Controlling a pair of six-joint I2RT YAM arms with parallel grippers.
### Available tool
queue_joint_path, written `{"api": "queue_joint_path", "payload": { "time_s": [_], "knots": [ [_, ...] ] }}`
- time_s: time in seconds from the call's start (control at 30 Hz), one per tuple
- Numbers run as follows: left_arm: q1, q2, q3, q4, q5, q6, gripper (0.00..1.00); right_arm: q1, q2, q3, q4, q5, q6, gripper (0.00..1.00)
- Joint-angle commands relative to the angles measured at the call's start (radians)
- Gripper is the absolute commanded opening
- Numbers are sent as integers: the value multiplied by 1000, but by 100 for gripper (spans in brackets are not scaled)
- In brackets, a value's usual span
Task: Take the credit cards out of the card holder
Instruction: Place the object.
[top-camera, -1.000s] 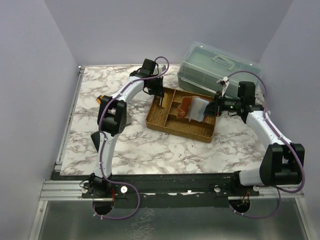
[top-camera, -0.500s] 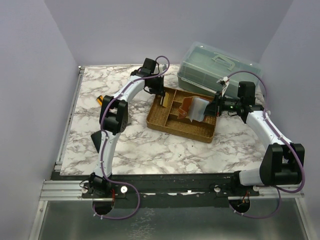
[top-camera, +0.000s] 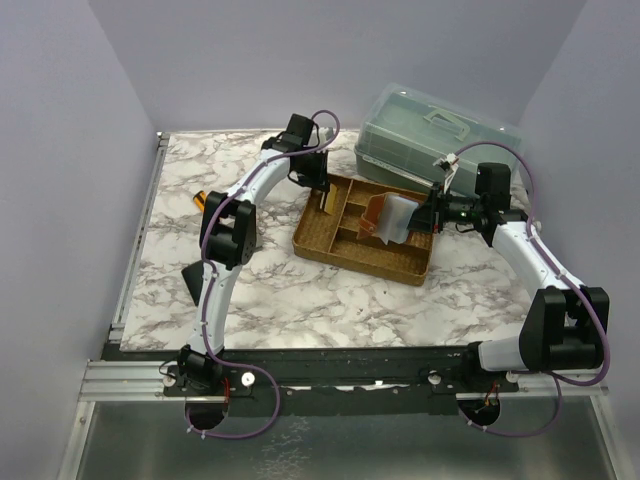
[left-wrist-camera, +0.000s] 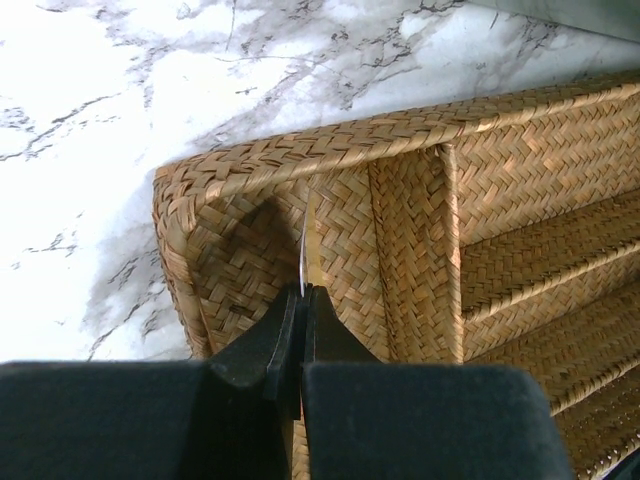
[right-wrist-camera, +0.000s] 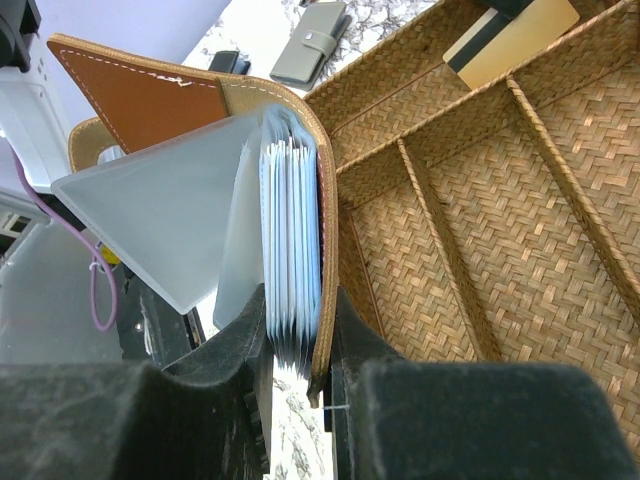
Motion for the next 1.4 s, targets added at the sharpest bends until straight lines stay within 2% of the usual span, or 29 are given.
{"api": "queue_joint_path", "payload": {
  "time_s": [0.0,0.33,0.6,1.17,1.37],
  "knots": [
    [-4,5,70,-87,-92,27,1,-9,1,-1,21,-40,4,0],
    [-3,38,202,-260,-150,66,1,-9,-3,-1,20,-39,3,0],
    [-3,76,255,-298,-131,66,1,-9,-5,-3,20,-37,2,0],
    [-37,91,325,-336,-303,79,2,-9,-1,-3,22,-38,2,0],
    [-38,108,334,-346,-311,86,2,-9,-1,-3,22,-39,2,0]
  ]
}}
